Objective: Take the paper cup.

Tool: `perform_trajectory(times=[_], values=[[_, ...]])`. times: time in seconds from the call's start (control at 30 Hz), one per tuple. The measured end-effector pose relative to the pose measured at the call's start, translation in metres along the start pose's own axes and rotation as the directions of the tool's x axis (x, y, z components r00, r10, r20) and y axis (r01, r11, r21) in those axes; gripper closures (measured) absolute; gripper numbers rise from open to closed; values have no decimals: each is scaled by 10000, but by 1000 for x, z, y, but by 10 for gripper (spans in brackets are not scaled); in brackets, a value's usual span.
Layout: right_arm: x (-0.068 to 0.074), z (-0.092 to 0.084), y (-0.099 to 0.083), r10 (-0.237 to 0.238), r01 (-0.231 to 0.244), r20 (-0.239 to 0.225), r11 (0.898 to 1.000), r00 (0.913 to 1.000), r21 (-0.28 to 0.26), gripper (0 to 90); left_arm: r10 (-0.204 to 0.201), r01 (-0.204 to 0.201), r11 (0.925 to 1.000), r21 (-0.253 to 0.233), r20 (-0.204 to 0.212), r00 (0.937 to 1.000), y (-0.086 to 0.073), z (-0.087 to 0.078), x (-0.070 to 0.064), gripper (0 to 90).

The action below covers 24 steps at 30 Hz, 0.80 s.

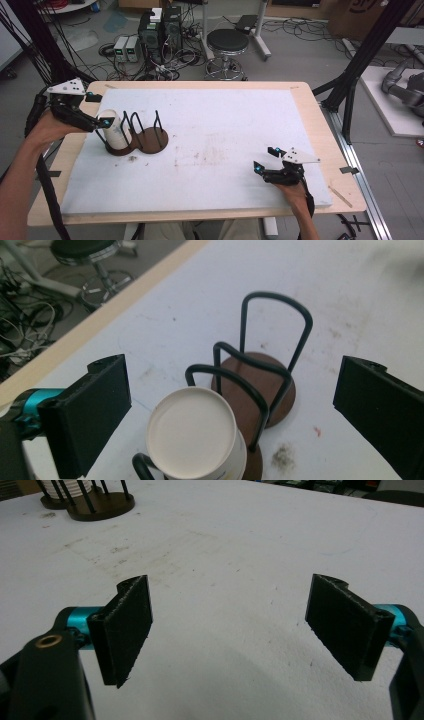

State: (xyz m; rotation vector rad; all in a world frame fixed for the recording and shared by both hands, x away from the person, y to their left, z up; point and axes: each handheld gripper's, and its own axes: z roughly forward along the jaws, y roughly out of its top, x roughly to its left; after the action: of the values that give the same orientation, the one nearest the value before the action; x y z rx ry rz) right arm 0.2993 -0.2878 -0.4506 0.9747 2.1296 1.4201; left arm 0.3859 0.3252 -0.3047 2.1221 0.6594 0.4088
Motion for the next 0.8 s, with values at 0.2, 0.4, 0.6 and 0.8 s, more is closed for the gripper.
perform_trajectory(times=[0.2,0.4,0.6,0.8], values=[[0,0,0,-49,49,20,10000,10000,-44,193,231,-261,9943,1029,307,9993,3,9,12,19],[0,0,0,-56,56,29,10000,10000,-42,193,386,-492,9808,1886,594,9975,3,21,15,19],[1,0,0,-51,51,18,10000,10000,-49,193,396,-574,9655,2539,746,9964,5,27,21,19],[1,0,0,-42,43,16,10000,10000,-51,193,441,-686,9437,3236,825,9956,2,37,22,19]])
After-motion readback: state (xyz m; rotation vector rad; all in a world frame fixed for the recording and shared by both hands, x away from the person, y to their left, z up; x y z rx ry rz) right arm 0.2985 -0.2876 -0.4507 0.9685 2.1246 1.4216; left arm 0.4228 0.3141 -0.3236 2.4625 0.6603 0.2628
